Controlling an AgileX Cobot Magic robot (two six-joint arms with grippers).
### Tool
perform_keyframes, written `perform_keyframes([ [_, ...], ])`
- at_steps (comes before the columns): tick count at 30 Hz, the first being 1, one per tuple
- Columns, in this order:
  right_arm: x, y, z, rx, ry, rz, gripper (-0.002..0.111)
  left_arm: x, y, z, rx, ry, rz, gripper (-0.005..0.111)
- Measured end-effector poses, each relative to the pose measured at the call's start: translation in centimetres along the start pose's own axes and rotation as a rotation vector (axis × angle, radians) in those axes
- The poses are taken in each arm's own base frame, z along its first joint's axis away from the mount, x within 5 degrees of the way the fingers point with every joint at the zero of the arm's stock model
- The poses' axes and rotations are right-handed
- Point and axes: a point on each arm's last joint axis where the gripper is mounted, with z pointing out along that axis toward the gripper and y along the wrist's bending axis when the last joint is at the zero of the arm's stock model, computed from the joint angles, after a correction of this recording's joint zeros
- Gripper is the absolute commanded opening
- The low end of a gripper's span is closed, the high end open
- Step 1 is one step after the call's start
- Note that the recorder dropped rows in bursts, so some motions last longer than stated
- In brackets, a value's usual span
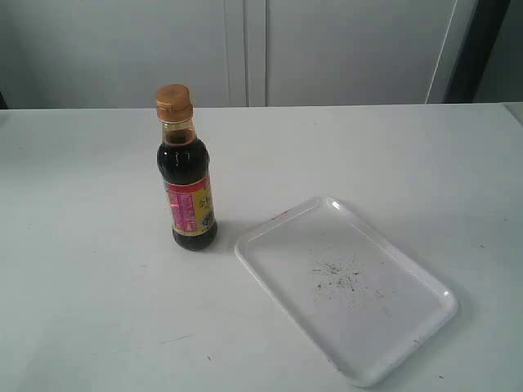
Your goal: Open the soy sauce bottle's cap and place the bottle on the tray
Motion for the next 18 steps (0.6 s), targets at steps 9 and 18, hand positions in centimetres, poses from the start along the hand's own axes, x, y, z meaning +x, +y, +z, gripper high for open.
perform_keyframes([
  [9,0.0,0.0,0.0,0.000,0.000,0.000,0.000,-0.9,0.2,0.0,-0.017,-0.102,0.002,0.000],
  [18,0.0,0.0,0.0,0.000,0.000,0.000,0.000,-2.9,0.5,-0.5,-0.038,-0.322,-0.101,0.000],
])
